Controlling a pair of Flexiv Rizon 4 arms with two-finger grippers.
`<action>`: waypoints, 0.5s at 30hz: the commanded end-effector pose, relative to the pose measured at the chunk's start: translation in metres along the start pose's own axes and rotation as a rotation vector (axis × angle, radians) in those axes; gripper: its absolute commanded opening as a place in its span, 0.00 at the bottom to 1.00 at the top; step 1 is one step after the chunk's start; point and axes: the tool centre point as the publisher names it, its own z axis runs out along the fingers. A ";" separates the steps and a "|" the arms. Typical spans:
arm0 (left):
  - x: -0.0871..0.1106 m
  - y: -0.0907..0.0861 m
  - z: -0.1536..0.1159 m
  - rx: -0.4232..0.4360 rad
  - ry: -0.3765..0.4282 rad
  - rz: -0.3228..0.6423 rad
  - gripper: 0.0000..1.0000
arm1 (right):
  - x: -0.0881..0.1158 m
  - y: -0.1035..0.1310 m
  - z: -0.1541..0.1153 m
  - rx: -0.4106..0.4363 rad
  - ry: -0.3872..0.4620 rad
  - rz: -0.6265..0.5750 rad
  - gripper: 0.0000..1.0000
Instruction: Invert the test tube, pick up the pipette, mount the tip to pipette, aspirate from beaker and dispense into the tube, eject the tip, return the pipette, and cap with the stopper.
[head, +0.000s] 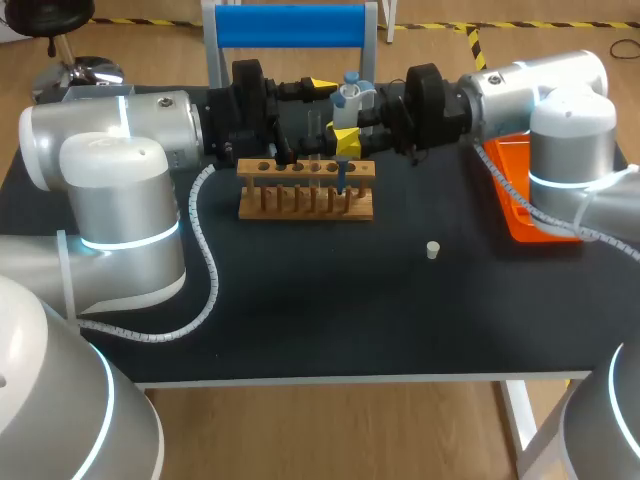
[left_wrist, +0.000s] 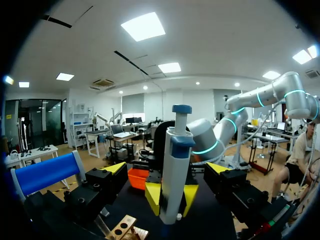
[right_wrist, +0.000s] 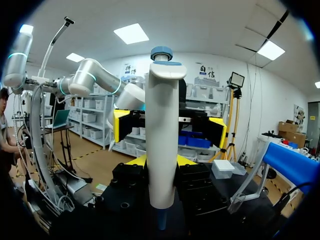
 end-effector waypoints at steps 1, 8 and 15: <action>0.001 0.001 0.002 0.003 -0.008 0.001 0.51 | 0.001 0.000 0.001 0.001 -0.007 0.002 0.00; 0.001 0.001 0.002 0.003 -0.008 0.001 0.00 | 0.002 0.001 0.001 -0.001 -0.012 0.008 0.00; 0.001 0.001 0.002 0.003 -0.008 0.001 0.00 | 0.003 0.001 0.003 0.000 -0.010 0.013 0.00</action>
